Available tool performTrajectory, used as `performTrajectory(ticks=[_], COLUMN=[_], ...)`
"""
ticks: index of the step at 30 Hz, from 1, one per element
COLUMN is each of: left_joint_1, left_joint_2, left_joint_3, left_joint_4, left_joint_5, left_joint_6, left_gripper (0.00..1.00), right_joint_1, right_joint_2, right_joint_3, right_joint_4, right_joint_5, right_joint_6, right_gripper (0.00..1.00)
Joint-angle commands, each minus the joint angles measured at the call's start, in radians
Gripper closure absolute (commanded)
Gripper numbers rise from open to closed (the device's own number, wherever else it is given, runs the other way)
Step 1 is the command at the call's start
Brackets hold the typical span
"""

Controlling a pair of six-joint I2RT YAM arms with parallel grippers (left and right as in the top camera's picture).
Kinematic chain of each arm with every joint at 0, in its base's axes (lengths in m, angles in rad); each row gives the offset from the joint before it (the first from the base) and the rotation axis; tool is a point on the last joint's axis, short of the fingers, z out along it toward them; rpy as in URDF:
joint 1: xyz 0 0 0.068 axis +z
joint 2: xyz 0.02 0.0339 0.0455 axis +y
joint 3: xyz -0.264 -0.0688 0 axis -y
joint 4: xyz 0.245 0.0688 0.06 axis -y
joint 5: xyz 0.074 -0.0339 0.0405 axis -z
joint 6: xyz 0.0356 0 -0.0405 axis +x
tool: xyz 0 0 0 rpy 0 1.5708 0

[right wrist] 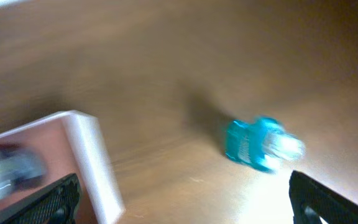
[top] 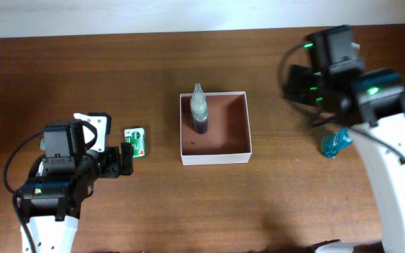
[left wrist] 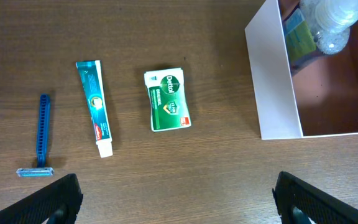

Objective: Pack container
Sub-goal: 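Move the right gripper to the teal Listerine bottle and grasp it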

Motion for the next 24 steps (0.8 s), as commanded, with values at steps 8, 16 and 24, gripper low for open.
performTrajectory(ticks=[8,16,24], left_joint_1=[0.003,0.003,0.003], left_joint_2=[0.002,0.002,0.002], left_joint_3=[0.021,0.021,0.021], left_joint_4=[0.002,0.002,0.002], left_joint_5=[0.011,0.011,0.011], left_joint_6=[-0.010,-0.010,-0.010], left_gripper=[0.01,0.01,0.01], right_joint_1=[-0.382,-0.462,-0.461], right_joint_2=[0.069,0.077,0.077], right_joint_3=[-0.172,-0.396,-0.580], right_joint_4=[-0.007,0.166,0.362], right_joint_5=[-0.087,-0.162,-0.204], right_joint_6=[-0.034,-0.131,-0.140], right_gripper=[0.02,0.02,0.01])
